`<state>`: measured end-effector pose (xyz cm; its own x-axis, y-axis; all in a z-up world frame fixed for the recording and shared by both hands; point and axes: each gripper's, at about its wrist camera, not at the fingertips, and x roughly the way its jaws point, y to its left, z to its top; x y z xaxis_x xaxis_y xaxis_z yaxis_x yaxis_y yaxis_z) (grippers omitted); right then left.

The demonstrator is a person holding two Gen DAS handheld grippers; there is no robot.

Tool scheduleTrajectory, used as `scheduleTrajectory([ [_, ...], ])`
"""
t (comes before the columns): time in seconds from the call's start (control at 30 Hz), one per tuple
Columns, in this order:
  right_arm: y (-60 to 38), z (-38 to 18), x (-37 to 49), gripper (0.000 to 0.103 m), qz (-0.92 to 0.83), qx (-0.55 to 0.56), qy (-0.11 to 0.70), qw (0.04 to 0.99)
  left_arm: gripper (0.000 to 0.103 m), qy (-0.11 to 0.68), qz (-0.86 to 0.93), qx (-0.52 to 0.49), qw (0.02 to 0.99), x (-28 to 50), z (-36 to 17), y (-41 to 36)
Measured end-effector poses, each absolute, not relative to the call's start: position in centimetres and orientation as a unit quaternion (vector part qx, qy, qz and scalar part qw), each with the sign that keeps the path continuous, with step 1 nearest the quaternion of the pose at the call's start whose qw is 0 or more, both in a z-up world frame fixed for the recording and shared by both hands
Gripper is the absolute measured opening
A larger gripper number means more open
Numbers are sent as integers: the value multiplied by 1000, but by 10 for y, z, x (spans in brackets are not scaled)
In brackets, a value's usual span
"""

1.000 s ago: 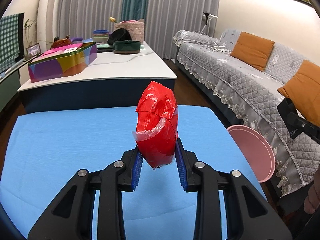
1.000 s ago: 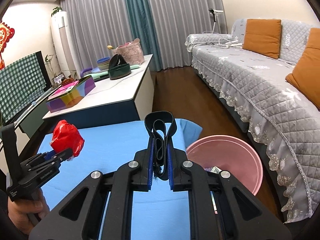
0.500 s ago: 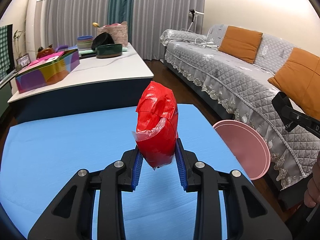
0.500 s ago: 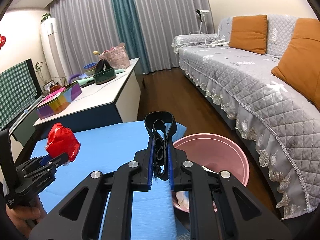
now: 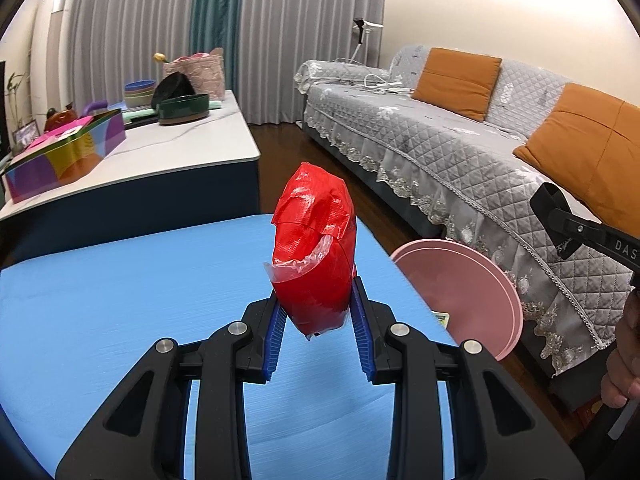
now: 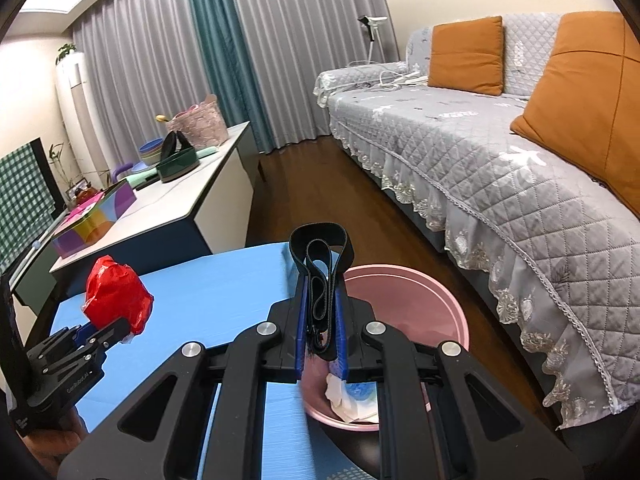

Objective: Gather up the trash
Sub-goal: 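Carry the red bag and black band over the pink bucket with both tools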

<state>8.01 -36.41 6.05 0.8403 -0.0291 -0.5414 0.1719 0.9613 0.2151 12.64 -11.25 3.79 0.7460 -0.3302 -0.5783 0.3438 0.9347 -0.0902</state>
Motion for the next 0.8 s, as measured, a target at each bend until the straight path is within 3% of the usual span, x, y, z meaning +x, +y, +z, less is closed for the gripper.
scheduleTrajectory([
  [0.8,-402,43,89,13,-101,136,285,943,31,296,-229,19,927,140,33,-174],
])
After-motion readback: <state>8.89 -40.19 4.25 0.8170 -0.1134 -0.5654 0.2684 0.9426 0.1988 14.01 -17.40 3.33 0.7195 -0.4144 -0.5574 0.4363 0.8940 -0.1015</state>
